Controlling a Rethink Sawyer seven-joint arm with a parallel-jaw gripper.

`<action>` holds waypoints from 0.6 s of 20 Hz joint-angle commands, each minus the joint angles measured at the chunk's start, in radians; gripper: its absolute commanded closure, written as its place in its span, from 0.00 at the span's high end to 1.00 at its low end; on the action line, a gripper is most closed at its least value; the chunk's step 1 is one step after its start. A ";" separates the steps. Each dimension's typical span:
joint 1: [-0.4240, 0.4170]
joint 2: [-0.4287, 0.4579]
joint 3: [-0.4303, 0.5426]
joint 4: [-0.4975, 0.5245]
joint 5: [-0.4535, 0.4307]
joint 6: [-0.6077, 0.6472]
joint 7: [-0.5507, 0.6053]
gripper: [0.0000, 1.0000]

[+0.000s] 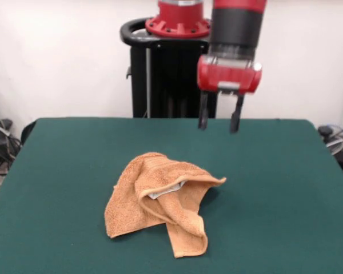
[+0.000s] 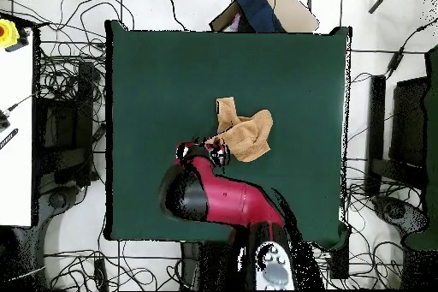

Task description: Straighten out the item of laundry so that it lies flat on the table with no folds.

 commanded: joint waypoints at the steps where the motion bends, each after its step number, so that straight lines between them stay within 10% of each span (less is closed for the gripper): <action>1: -0.081 0.270 0.050 -0.117 -0.028 -0.162 0.173 1.00; 12: -0.105 0.403 0.041 -0.218 -0.055 -0.227 0.130 1.00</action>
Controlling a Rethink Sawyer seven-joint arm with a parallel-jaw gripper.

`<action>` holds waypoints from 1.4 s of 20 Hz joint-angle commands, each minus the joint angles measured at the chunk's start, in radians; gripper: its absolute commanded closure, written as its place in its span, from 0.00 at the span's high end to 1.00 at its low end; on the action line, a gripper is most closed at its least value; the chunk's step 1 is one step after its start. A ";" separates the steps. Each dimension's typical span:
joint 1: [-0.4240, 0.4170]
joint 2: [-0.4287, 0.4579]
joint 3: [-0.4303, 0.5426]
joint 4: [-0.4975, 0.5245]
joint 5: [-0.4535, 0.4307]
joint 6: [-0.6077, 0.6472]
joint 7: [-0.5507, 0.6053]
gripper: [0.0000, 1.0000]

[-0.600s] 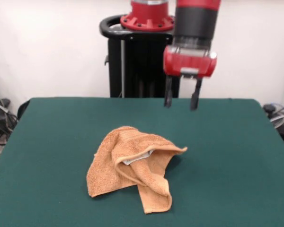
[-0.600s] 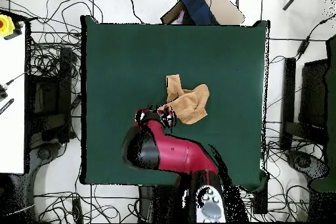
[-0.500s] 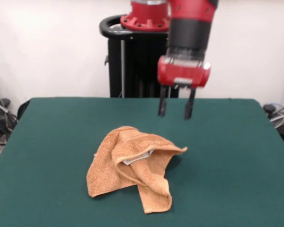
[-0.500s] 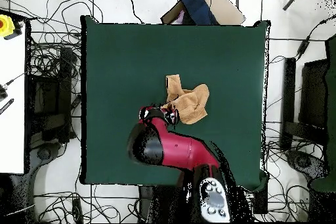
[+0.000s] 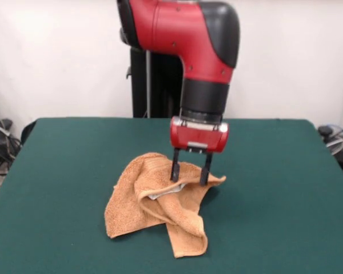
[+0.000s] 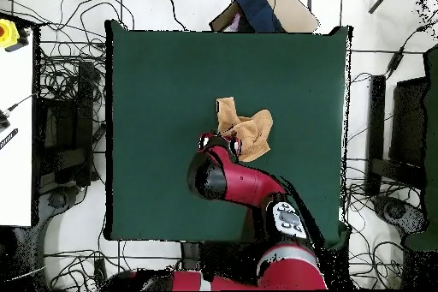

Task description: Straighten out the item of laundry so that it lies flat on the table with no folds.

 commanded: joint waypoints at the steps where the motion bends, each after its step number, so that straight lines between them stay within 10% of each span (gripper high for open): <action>1: -0.043 0.131 0.047 -0.108 -0.053 -0.048 0.131 1.00; 15: -0.040 0.135 0.043 -0.158 -0.065 0.104 0.079 1.00; 16: -0.057 0.131 0.067 -0.158 -0.088 0.105 0.074 0.00; 28: -0.031 0.072 0.071 -0.106 -0.042 0.143 0.135 0.00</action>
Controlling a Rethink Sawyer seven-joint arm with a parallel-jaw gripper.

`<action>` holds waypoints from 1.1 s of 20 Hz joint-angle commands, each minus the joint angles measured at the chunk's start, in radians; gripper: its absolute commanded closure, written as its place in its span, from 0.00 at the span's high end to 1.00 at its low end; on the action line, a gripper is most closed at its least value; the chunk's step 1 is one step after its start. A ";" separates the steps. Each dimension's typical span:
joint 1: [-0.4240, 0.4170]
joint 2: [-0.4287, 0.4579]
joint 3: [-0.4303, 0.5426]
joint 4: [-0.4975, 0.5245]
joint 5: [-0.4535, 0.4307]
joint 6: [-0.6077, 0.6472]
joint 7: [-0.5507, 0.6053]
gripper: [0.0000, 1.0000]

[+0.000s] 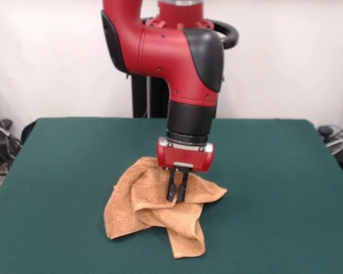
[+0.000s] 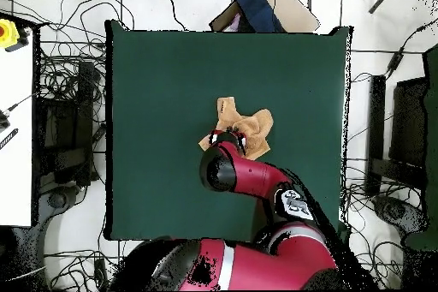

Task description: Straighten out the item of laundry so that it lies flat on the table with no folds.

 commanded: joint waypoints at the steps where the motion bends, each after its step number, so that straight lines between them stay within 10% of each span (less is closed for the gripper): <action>1: 0.006 -0.050 0.075 0.008 0.017 0.177 0.142 0.00; 22: 0.080 -0.575 -0.022 0.310 0.065 0.701 0.144 0.00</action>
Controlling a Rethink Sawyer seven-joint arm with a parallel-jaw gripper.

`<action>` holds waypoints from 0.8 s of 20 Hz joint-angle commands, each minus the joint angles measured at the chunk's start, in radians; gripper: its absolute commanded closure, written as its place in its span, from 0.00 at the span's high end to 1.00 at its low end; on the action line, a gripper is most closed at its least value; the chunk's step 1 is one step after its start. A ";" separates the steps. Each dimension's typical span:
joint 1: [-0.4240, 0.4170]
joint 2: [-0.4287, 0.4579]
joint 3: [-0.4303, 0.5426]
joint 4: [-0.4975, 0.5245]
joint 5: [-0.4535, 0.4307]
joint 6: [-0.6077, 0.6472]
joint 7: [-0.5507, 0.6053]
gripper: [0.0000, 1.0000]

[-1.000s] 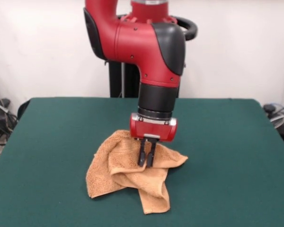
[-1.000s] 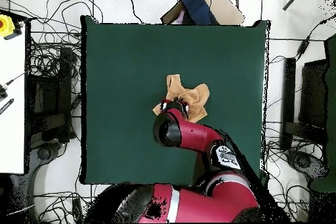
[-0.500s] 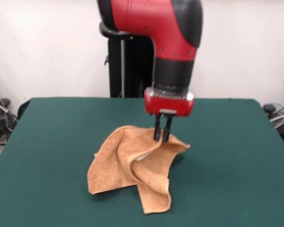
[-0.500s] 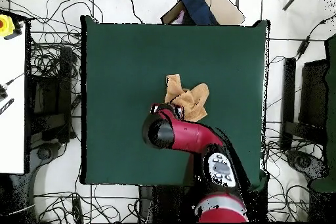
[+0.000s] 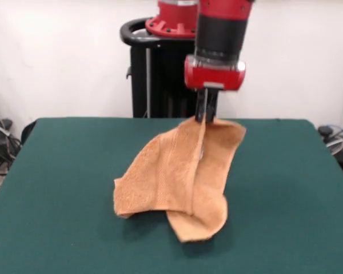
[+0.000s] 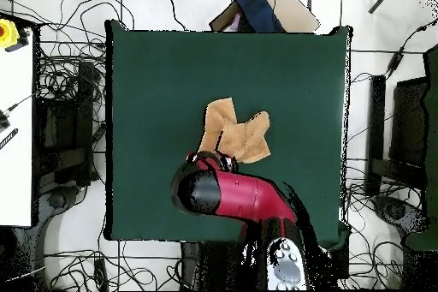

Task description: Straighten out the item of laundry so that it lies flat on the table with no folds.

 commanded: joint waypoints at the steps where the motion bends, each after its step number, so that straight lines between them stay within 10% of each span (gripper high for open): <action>1: -0.008 -0.183 -0.005 0.144 0.049 0.230 0.139 0.00; 16: -0.222 -0.412 -0.006 0.136 -0.038 0.516 -0.143 0.00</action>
